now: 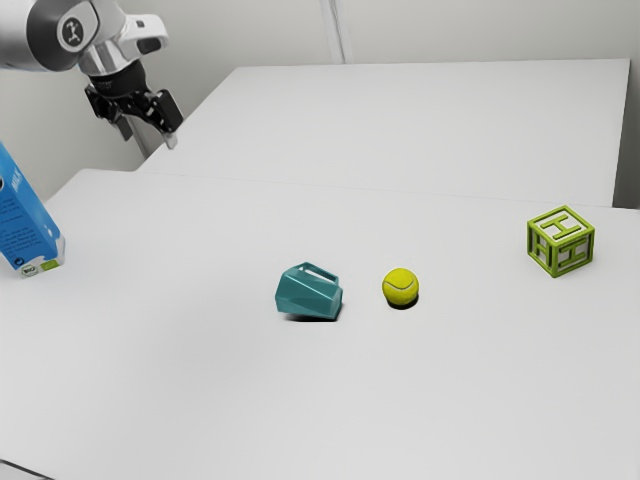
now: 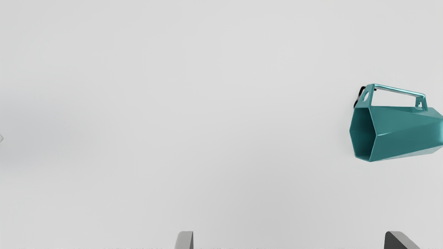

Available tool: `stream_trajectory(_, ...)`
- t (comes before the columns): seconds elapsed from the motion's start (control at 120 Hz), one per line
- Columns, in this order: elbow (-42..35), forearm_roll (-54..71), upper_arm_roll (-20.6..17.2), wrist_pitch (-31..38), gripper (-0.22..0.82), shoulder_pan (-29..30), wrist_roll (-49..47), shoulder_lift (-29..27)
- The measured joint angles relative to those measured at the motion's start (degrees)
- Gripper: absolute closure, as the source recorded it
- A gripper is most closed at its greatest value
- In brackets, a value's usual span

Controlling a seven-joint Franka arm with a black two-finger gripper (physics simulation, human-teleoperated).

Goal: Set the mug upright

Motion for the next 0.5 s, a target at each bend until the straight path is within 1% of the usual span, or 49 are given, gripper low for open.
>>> stream_trajectory(0.333, -1.00, -0.96, 0.00, 0.42, 0.00, 0.22, 0.69, 0.23)
stream_trajectory(0.5, -1.79, -5.15, 0.46, 0.74, 0.00, 0.46, 0.89, 4.06)
